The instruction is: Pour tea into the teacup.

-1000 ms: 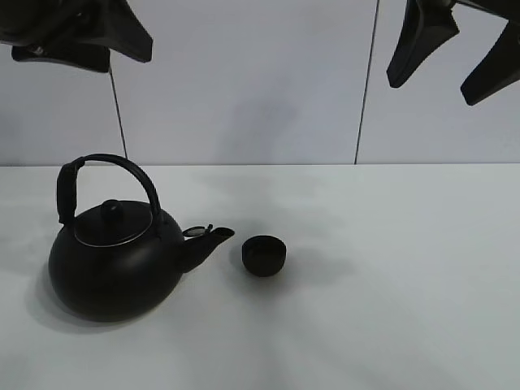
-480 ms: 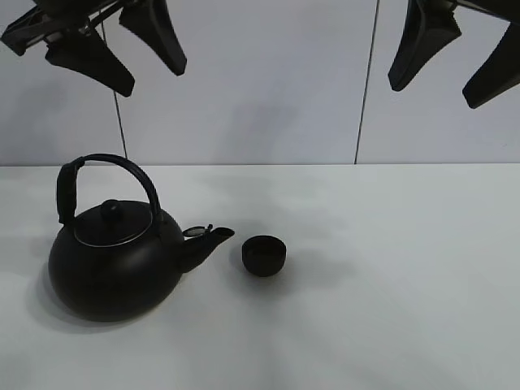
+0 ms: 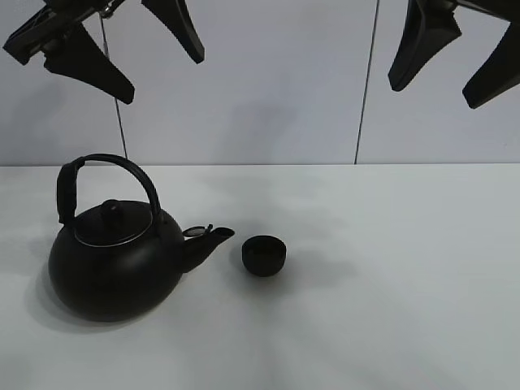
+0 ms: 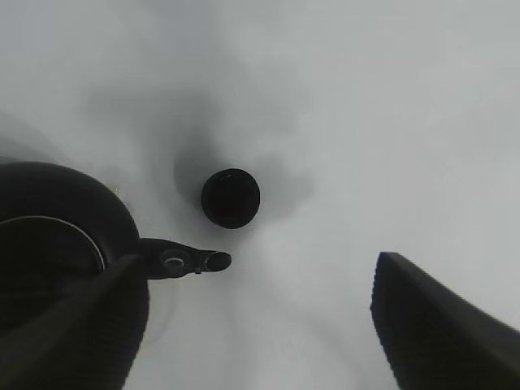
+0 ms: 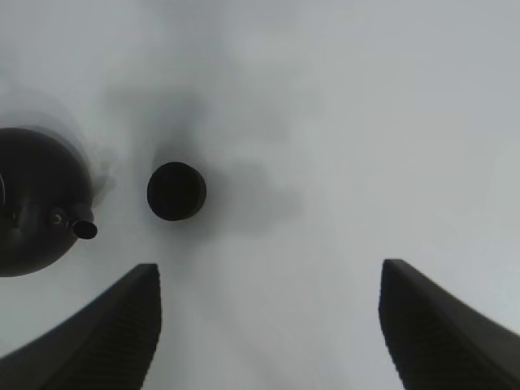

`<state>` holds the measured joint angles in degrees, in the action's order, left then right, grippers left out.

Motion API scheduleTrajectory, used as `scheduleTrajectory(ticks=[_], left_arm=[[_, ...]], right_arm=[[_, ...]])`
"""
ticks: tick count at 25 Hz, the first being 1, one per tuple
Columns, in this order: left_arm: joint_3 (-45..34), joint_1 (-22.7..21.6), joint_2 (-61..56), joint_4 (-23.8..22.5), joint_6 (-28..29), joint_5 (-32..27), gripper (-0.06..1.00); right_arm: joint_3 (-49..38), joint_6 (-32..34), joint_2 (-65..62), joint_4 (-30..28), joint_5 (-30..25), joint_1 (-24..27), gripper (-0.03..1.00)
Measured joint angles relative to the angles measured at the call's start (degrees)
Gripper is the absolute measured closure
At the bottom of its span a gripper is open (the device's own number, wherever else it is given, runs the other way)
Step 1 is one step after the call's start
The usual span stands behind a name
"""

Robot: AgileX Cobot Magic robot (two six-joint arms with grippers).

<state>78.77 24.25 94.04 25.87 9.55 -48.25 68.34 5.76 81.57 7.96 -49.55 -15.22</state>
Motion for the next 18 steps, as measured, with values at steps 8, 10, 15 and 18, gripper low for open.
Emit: scheduleTrajectory(ticks=[8, 10, 15, 18], left_arm=[[0.0, 0.0, 0.0, 0.0, 0.31, -0.14, 0.39], [0.0, 0.0, 0.0, 0.0, 0.31, -0.14, 0.39], [0.0, 0.0, 0.0, 0.0, 0.31, -0.14, 0.39], [0.0, 0.0, 0.0, 0.0, 0.31, -1.07, 0.39]], right_arm=[[0.0, 0.0, 0.0, 0.0, 0.0, 0.0, 0.45], [0.0, 0.0, 0.0, 0.0, 0.0, 0.0, 0.45], [0.0, 0.0, 0.0, 0.0, 0.23, 0.0, 0.45], [0.0, 0.0, 0.0, 0.0, 1.87, 0.0, 0.45]])
